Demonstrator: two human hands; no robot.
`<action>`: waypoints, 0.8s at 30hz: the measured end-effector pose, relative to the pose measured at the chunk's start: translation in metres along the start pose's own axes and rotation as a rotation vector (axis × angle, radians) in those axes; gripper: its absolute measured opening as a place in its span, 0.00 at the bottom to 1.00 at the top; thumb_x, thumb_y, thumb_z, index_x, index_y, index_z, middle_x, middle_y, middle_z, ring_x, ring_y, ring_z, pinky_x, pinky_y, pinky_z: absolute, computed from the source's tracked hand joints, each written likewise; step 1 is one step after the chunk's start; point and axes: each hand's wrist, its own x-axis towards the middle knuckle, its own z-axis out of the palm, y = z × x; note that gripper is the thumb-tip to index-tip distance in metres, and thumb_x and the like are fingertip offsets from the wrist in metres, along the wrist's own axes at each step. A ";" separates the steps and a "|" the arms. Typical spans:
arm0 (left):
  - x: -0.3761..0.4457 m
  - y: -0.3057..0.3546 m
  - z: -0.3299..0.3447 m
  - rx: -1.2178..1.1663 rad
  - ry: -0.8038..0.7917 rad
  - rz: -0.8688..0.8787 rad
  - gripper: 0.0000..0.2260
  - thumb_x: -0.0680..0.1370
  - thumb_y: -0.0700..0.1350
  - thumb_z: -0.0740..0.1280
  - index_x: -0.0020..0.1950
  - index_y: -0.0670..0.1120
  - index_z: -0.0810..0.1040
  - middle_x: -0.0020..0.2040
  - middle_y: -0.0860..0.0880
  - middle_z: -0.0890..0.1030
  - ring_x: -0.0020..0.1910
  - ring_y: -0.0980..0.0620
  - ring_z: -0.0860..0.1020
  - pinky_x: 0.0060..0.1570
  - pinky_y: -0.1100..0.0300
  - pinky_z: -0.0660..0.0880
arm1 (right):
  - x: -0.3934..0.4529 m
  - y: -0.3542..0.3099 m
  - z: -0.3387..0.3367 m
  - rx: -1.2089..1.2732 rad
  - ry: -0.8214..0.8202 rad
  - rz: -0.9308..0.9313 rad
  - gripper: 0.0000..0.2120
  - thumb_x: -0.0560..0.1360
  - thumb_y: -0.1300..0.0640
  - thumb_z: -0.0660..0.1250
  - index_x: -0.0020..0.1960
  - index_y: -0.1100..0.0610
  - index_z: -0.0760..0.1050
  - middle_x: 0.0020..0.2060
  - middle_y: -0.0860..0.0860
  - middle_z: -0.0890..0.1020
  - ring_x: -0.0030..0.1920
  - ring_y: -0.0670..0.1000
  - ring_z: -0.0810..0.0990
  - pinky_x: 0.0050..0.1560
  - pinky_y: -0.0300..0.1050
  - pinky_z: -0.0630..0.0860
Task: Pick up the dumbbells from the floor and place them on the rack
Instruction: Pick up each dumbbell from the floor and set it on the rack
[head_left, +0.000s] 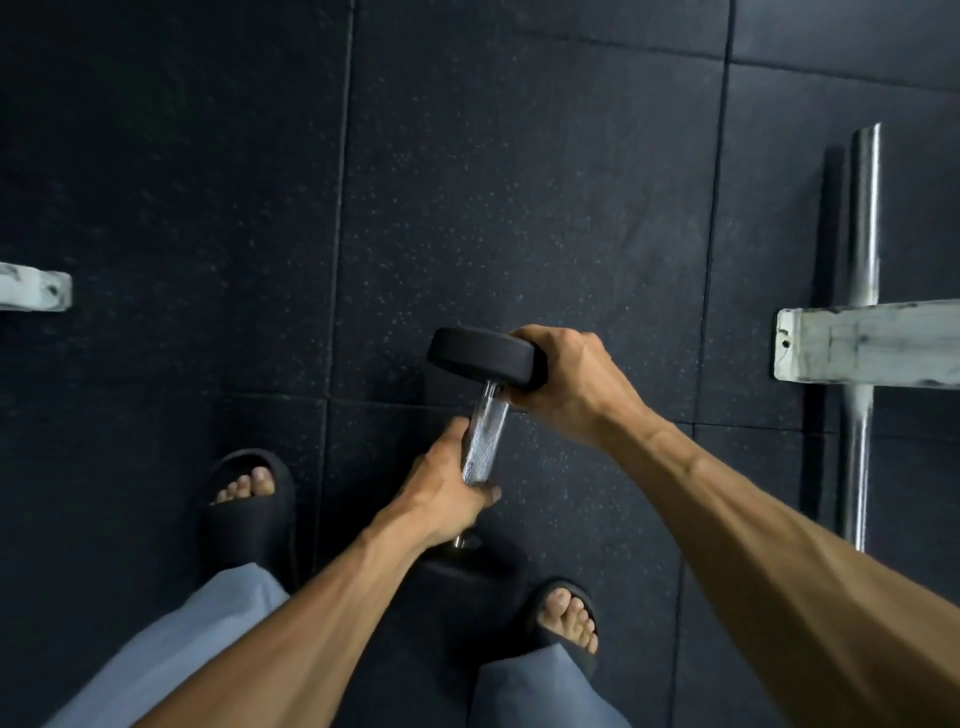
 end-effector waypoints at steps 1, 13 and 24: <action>-0.013 0.009 -0.007 -0.028 -0.007 -0.001 0.23 0.73 0.37 0.73 0.63 0.52 0.68 0.45 0.53 0.78 0.42 0.54 0.78 0.42 0.56 0.80 | -0.005 -0.013 -0.010 0.009 -0.008 -0.016 0.16 0.67 0.53 0.75 0.54 0.46 0.78 0.44 0.48 0.83 0.47 0.53 0.81 0.48 0.51 0.79; -0.212 0.172 -0.163 -0.290 0.117 0.114 0.20 0.73 0.36 0.71 0.56 0.55 0.67 0.43 0.45 0.80 0.35 0.48 0.82 0.40 0.47 0.81 | -0.043 -0.285 -0.203 -0.163 -0.064 -0.252 0.09 0.67 0.55 0.73 0.42 0.53 0.73 0.35 0.46 0.79 0.39 0.52 0.78 0.33 0.41 0.69; -0.376 0.294 -0.360 -0.333 0.290 0.295 0.19 0.74 0.38 0.71 0.58 0.52 0.67 0.45 0.46 0.79 0.35 0.49 0.82 0.39 0.51 0.82 | -0.063 -0.569 -0.343 -0.295 -0.020 -0.504 0.14 0.65 0.58 0.74 0.50 0.52 0.78 0.40 0.47 0.81 0.43 0.51 0.81 0.42 0.47 0.78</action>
